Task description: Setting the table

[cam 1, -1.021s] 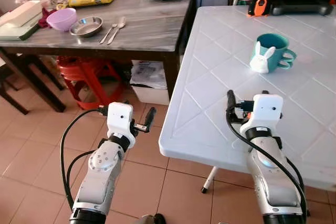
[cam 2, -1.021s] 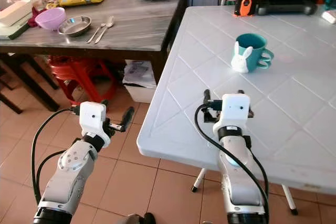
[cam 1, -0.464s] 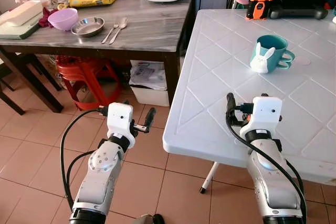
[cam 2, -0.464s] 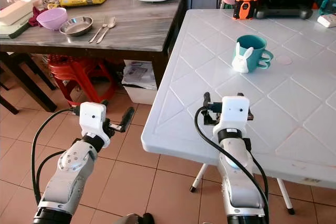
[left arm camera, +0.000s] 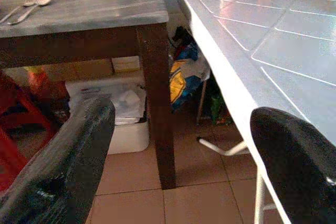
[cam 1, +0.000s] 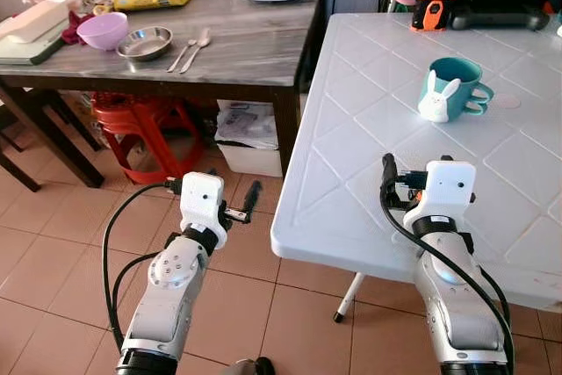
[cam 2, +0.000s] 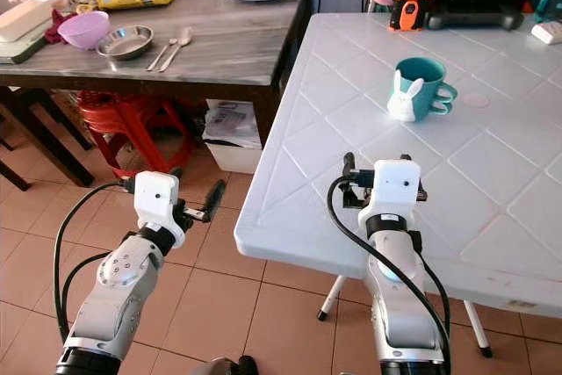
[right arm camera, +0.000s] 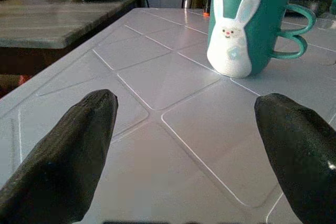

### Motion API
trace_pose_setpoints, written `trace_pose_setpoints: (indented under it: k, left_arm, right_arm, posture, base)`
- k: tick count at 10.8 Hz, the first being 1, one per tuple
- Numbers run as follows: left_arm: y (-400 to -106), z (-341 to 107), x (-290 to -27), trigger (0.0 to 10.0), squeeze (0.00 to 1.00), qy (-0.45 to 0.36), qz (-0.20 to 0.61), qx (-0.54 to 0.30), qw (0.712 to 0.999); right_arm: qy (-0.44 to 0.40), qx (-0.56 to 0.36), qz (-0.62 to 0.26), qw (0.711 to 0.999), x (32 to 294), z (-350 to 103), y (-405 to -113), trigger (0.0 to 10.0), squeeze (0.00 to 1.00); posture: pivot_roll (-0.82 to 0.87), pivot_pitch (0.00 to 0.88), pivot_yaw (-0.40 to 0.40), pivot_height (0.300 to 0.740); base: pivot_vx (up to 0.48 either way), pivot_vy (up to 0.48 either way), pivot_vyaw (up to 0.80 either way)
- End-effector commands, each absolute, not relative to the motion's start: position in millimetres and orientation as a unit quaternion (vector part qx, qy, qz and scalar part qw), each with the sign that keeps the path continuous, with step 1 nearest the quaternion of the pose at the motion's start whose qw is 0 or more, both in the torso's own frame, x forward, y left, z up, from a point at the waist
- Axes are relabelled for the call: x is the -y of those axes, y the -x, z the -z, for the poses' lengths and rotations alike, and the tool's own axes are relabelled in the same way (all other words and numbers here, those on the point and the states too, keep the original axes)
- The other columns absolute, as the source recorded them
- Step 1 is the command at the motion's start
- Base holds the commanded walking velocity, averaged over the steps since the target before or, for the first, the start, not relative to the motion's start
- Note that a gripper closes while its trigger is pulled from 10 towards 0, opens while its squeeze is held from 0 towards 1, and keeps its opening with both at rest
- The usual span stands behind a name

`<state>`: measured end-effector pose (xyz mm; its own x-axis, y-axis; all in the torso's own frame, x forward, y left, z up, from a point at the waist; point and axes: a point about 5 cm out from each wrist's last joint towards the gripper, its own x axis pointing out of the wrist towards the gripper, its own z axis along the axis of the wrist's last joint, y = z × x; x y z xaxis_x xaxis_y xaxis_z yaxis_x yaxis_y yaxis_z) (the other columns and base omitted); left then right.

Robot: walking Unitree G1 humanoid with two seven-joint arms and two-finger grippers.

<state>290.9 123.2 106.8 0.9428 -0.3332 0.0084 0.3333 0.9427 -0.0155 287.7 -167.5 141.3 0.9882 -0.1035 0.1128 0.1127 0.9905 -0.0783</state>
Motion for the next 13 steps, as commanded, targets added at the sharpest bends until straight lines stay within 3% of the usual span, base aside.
trace_pose_setpoints:
  k: [1, 5, 13]
  left_arm:
    - [-288.6, -103.0, -129.3, 10.0, 0.00, 0.009, 0.167, -0.004, 0.986]
    - [-286.5, -103.6, -128.7, 10.0, 0.00, 0.007, 0.185, -0.002, 0.983]
    - [-285.1, -101.7, -125.9, 10.0, 0.00, 0.008, 0.196, -0.007, 0.981]
  right_arm:
    - [0.039, 0.056, 0.052, 0.996, 165.1, -142.9, -286.9, 10.0, 0.00]
    - [0.039, 0.053, 0.055, 0.996, 164.7, -142.0, -286.6, 10.0, 0.00]
    - [0.046, 0.052, 0.062, 0.996, 167.3, -143.1, -286.2, 10.0, 0.00]
  posture:
    - [-0.10, 0.093, 0.140, 0.740]
    - [-0.10, 0.098, 0.146, 0.740]
    - [-0.11, 0.106, 0.153, 0.740]
  base:
    - [0.000, 0.000, 0.00]
    - [0.000, -0.155, 0.00]
    - [0.000, -0.449, 0.00]
